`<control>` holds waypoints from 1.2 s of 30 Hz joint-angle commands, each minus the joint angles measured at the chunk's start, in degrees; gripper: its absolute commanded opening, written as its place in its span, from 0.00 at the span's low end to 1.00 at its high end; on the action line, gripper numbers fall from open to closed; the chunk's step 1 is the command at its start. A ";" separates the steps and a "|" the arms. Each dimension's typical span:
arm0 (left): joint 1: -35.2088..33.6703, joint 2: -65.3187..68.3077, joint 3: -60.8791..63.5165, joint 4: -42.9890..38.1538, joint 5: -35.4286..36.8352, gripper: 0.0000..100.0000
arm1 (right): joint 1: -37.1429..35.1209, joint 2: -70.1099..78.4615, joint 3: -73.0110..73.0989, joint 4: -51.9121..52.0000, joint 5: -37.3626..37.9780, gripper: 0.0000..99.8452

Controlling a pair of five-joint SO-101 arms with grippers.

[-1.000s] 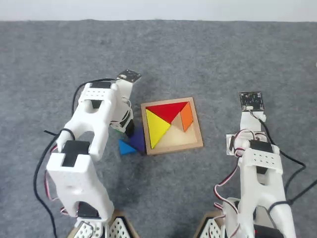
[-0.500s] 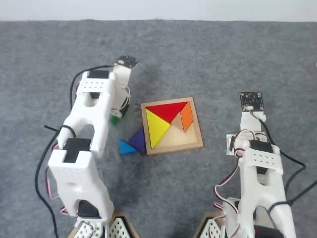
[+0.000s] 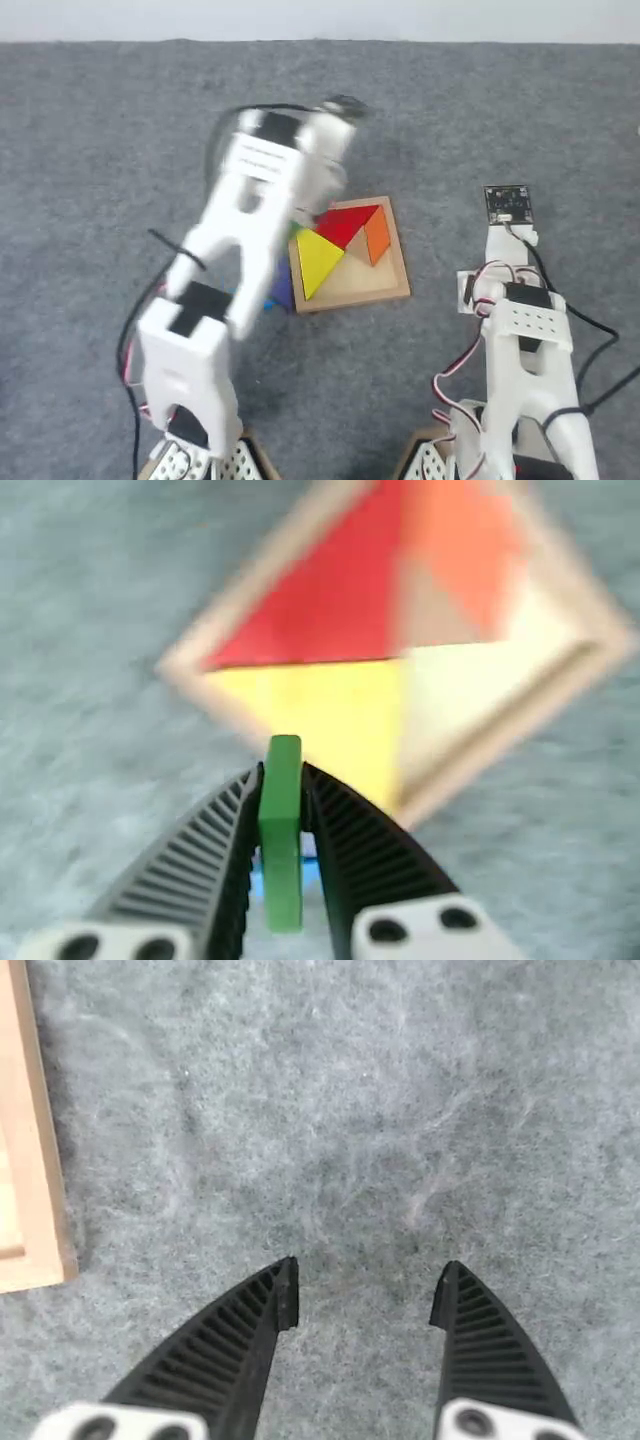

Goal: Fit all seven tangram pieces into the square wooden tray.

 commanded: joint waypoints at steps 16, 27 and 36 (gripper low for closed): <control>11.69 11.52 -3.12 -6.24 5.63 0.03 | 9.36 -1.71 -4.75 0.31 -2.29 0.24; 6.33 11.16 -4.00 -6.15 5.01 0.11 | 7.60 -1.63 -4.57 0.40 -1.93 0.24; 4.13 5.27 -4.35 -4.31 3.78 0.11 | 7.60 -1.63 -4.48 0.31 -1.85 0.24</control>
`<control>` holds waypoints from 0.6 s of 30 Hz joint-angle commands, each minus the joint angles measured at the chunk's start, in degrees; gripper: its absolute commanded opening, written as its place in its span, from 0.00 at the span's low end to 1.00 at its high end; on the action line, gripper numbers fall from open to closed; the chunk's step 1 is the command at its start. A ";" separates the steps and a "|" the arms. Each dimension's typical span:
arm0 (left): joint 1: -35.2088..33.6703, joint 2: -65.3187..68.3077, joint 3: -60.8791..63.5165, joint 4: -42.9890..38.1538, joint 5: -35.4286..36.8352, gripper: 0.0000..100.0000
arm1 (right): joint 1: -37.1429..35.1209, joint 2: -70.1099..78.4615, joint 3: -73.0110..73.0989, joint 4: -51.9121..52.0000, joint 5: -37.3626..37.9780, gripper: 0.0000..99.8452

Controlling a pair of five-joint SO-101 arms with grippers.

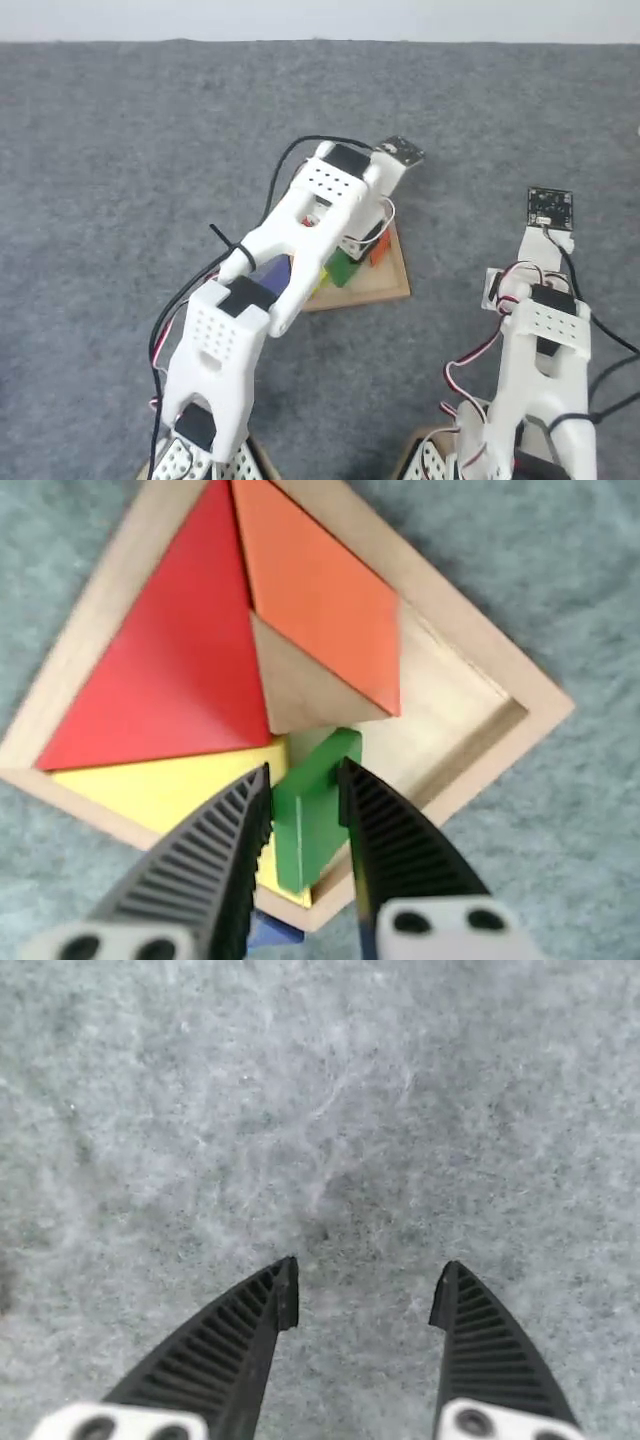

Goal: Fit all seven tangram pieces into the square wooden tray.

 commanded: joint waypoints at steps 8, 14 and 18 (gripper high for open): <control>-6.15 -5.80 -2.07 0.97 -1.76 0.11 | -0.57 -1.63 -3.25 0.31 -0.35 0.24; -4.75 -5.89 4.18 -1.93 -1.76 0.11 | -0.57 -1.63 -3.25 0.31 -0.35 0.24; -1.85 -5.80 7.08 -4.22 -1.41 0.11 | -0.57 -1.63 -3.25 0.31 -0.35 0.24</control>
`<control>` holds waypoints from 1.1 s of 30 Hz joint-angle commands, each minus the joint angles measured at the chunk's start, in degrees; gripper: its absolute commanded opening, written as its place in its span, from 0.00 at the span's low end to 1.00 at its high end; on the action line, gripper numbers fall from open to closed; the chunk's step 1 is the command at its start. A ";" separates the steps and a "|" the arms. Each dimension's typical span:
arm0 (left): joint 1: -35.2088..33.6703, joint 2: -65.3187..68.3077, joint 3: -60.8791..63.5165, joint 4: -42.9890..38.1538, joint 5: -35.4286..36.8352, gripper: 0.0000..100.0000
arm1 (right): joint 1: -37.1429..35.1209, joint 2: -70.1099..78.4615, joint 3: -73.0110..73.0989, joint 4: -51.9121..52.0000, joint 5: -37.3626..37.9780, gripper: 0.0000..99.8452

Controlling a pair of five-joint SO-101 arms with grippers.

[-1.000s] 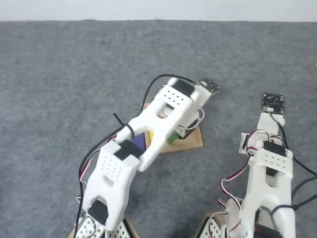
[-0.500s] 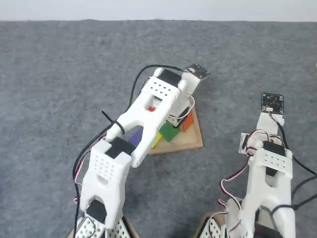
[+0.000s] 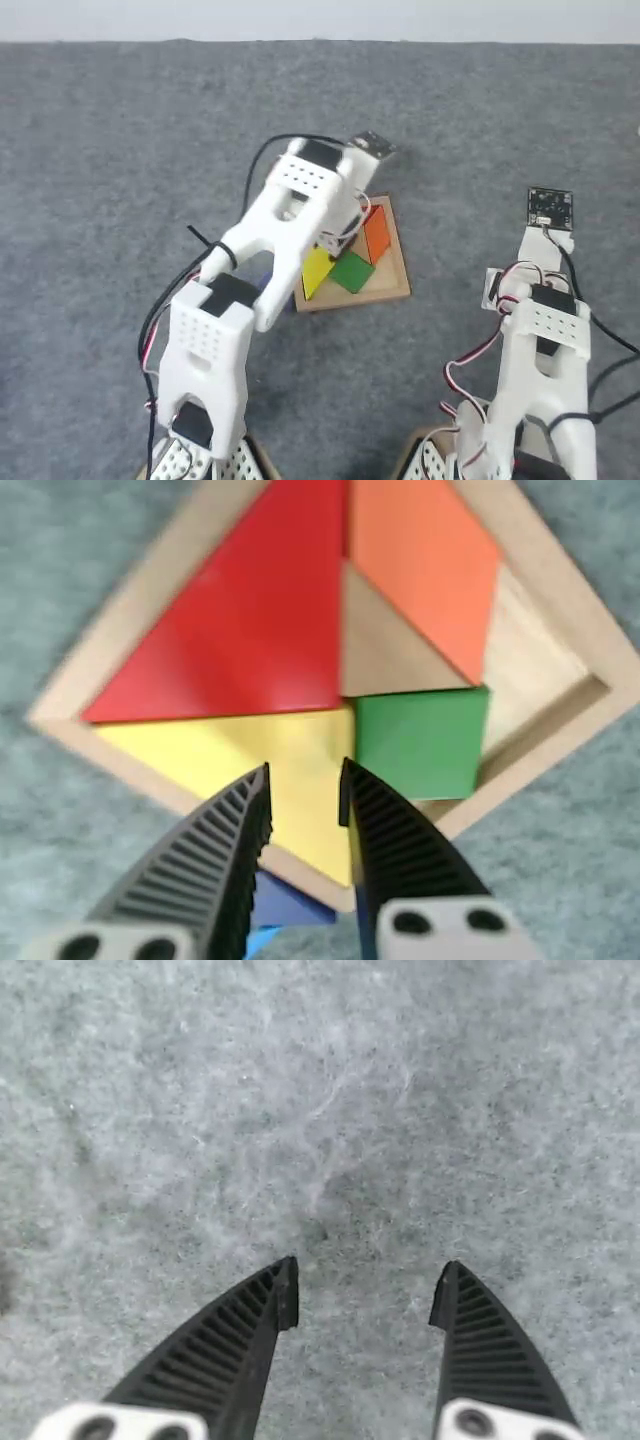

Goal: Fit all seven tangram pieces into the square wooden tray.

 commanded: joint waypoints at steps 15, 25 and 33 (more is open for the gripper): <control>8.79 -4.66 0.40 -0.53 1.23 0.11 | -2.07 -1.63 -3.16 0.31 -0.26 0.24; 4.13 -3.96 4.62 -4.92 -0.26 0.11 | -1.98 -1.63 -3.16 0.31 -0.26 0.24; 1.58 -4.66 4.44 -5.19 -2.11 0.11 | -1.98 -1.63 -3.16 0.31 -0.26 0.24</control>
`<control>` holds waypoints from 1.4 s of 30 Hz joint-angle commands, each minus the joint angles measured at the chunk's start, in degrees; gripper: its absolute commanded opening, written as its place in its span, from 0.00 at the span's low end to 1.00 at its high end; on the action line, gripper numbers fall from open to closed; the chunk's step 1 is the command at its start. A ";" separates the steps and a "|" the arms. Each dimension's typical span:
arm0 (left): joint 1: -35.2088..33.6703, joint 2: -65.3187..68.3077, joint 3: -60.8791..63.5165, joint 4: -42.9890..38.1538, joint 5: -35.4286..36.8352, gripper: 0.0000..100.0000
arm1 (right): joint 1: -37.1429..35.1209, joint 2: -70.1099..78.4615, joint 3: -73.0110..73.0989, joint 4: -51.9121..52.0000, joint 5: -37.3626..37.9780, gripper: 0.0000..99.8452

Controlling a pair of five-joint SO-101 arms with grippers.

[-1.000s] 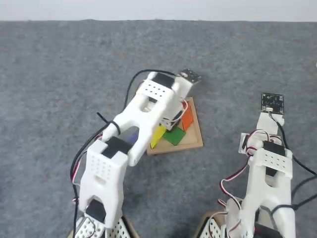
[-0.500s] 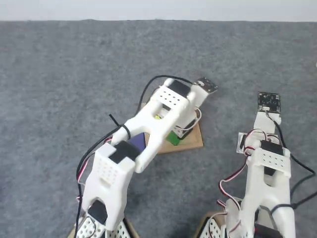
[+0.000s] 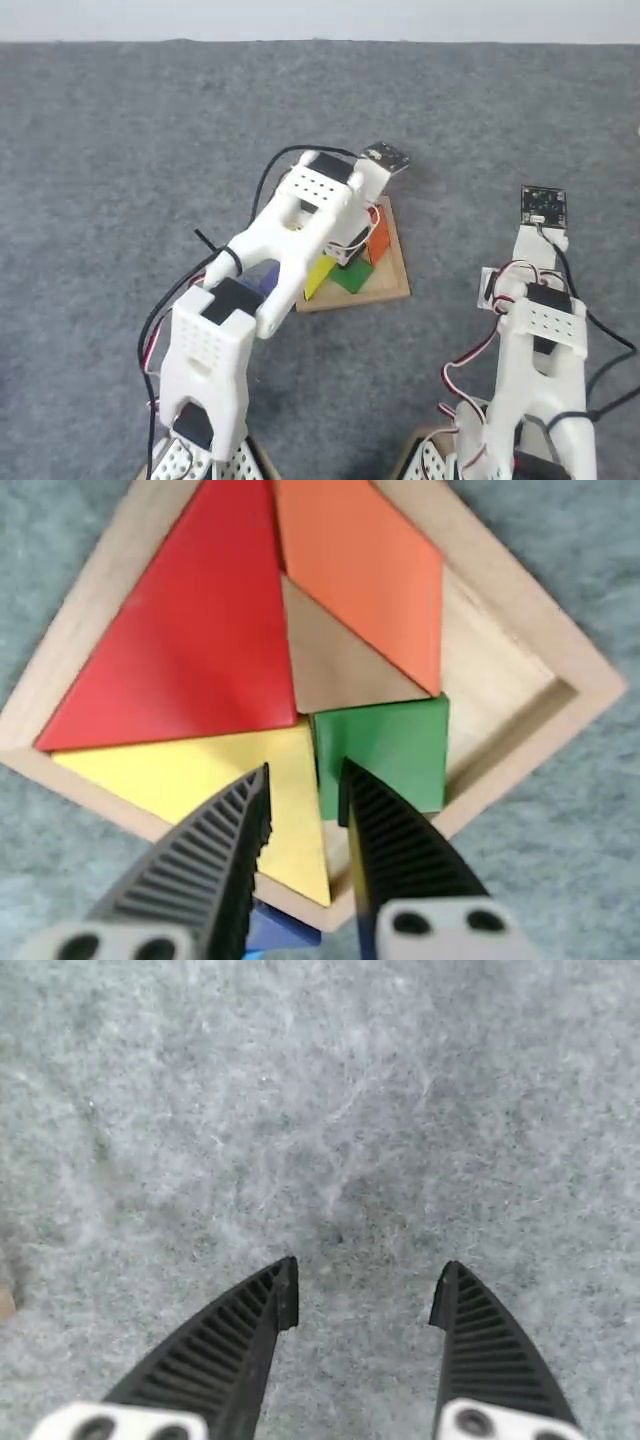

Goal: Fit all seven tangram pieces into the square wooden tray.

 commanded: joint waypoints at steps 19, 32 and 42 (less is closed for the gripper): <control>-12.66 -45.89 32.48 -5.80 -4.92 0.12 | -1.45 -1.63 -2.37 0.22 -0.35 0.24; -21.45 -42.46 49.63 -15.21 -13.36 0.19 | -3.03 -1.63 -2.11 0.31 -0.26 0.24; -22.33 -33.93 50.86 -20.31 -22.07 0.18 | -3.03 -1.63 -2.11 0.31 -0.26 0.24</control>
